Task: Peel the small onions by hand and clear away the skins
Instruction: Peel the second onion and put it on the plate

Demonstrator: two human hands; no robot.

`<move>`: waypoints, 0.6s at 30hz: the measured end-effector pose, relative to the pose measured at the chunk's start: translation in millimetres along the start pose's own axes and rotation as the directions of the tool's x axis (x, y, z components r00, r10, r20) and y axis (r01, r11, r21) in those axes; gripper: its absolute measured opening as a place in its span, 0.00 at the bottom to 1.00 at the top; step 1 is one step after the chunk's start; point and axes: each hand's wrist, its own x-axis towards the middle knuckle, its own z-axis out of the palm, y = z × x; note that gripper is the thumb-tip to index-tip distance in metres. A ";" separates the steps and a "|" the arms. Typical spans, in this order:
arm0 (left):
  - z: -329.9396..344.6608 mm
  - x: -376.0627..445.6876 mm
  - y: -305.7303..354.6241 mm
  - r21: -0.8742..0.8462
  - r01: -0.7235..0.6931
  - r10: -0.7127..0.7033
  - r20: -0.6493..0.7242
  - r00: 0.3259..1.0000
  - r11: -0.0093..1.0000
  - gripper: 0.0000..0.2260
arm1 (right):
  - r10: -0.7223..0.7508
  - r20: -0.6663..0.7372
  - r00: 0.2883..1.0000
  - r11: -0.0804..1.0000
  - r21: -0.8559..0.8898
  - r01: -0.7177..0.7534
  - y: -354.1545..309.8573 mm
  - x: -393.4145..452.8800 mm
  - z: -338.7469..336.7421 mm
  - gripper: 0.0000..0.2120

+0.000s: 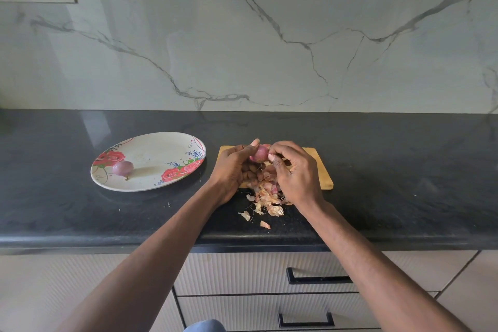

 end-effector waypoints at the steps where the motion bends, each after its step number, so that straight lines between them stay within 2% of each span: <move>1: -0.3 0.6 0.6 -0.027 0.009 -0.009 -0.011 1.000 1.000 0.14 | 0.000 0.001 1.000 1.000 -0.001 0.000 0.3 -0.1 0.1 0.06; 7: -1.5 -0.5 5.0 -0.163 0.059 -0.057 0.014 0.998 0.985 0.10 | 0.092 0.006 0.996 0.995 -0.051 -0.091 0.9 0.2 -1.0 0.10; 9: -0.7 -2.2 6.5 -0.188 0.062 -0.059 0.021 0.998 0.980 0.08 | 0.116 0.008 0.993 0.992 -0.045 -0.116 1.9 -0.1 -1.3 0.08; 12: 1.5 -3.6 7.2 -0.234 0.066 -0.066 0.010 0.998 0.970 0.15 | 0.141 -0.003 0.990 0.990 -0.012 -0.141 -0.2 0.3 -2.2 0.13; 15: -0.7 -1.0 4.6 -0.259 0.048 -0.052 -0.009 0.999 0.965 0.14 | 0.103 0.000 0.995 0.993 0.066 -0.103 -4.1 0.8 -3.6 0.14; 18: -2.6 2.0 2.1 -0.209 0.042 -0.040 0.010 0.999 0.977 0.13 | 0.066 0.059 0.996 0.994 0.083 -0.071 -4.6 0.4 -1.4 0.19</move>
